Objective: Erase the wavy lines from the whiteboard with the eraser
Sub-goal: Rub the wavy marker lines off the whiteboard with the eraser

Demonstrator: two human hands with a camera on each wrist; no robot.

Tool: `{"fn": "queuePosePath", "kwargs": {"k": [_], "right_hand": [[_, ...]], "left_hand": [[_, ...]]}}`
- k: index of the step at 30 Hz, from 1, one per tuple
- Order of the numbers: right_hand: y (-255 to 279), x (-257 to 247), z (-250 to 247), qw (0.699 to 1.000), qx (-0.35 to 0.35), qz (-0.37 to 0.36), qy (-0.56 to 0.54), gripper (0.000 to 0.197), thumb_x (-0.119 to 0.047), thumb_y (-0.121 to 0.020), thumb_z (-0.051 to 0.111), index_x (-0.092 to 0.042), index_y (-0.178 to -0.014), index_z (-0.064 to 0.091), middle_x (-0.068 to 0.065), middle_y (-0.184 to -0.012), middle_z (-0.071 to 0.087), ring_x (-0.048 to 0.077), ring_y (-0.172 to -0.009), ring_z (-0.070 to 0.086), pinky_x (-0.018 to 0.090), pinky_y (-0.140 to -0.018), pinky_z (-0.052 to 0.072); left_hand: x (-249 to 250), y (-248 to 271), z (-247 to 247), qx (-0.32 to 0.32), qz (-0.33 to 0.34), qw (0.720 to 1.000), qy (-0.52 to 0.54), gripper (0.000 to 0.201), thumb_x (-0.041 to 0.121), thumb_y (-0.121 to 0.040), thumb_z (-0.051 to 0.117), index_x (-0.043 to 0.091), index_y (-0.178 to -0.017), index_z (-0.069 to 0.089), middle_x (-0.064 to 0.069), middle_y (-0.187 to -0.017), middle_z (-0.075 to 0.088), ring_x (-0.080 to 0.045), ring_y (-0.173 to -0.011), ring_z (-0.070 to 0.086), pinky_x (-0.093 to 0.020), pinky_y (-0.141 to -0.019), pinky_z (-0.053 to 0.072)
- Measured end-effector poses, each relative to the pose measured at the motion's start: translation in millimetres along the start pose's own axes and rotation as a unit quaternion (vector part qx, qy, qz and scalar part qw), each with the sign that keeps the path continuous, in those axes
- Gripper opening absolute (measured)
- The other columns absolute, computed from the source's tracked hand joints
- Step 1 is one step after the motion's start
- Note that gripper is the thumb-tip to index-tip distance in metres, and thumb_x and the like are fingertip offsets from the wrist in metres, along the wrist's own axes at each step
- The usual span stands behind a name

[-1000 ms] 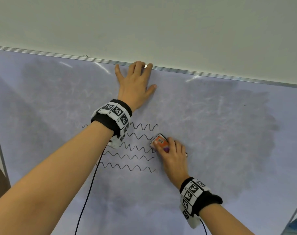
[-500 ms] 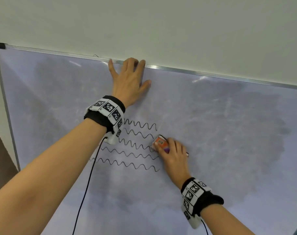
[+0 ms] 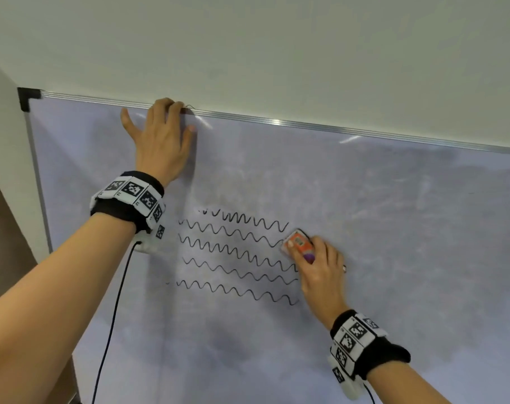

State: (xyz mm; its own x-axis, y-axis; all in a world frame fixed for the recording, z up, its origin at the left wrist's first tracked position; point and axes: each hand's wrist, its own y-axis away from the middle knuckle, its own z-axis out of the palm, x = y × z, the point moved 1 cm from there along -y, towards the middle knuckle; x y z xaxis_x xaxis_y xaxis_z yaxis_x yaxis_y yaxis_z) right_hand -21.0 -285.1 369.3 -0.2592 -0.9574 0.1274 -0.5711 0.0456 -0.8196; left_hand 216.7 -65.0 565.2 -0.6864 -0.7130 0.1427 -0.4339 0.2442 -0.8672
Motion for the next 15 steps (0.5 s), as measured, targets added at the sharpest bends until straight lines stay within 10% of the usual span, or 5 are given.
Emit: {"fn": "queuePosePath", "kwargs": {"k": [9, 15], "right_hand": [[-42.4, -1.2, -13.6, 0.997, 0.022, 0.064, -0.020, 0.063, 0.001, -0.074, 0.071, -0.024, -0.130, 0.055, 0.021, -0.122, 0.047, 0.036, -0.106, 0.042, 0.044, -0.083, 0.036], [-1.7, -24.7, 5.3, 0.999, -0.032, 0.003, 0.007, 0.079, 0.002, -0.063, 0.078, -0.027, -0.129, 0.048, 0.018, -0.122, 0.041, 0.035, -0.101, 0.044, 0.046, -0.078, 0.043]], "left_hand": [[-14.0, -6.8, 9.9, 0.044, -0.011, 0.998, 0.039, 0.035, 0.039, -0.097, 0.037, 0.015, -0.117, 0.054, -0.010, -0.118, 0.050, -0.026, -0.112, 0.047, -0.062, -0.108, 0.007], [-22.9, -6.0, 13.0, 0.044, 0.007, 0.998, 0.051, 0.038, 0.040, -0.097, 0.038, 0.015, -0.120, 0.053, -0.009, -0.119, 0.051, -0.026, -0.113, 0.046, -0.061, -0.108, 0.008]]}}
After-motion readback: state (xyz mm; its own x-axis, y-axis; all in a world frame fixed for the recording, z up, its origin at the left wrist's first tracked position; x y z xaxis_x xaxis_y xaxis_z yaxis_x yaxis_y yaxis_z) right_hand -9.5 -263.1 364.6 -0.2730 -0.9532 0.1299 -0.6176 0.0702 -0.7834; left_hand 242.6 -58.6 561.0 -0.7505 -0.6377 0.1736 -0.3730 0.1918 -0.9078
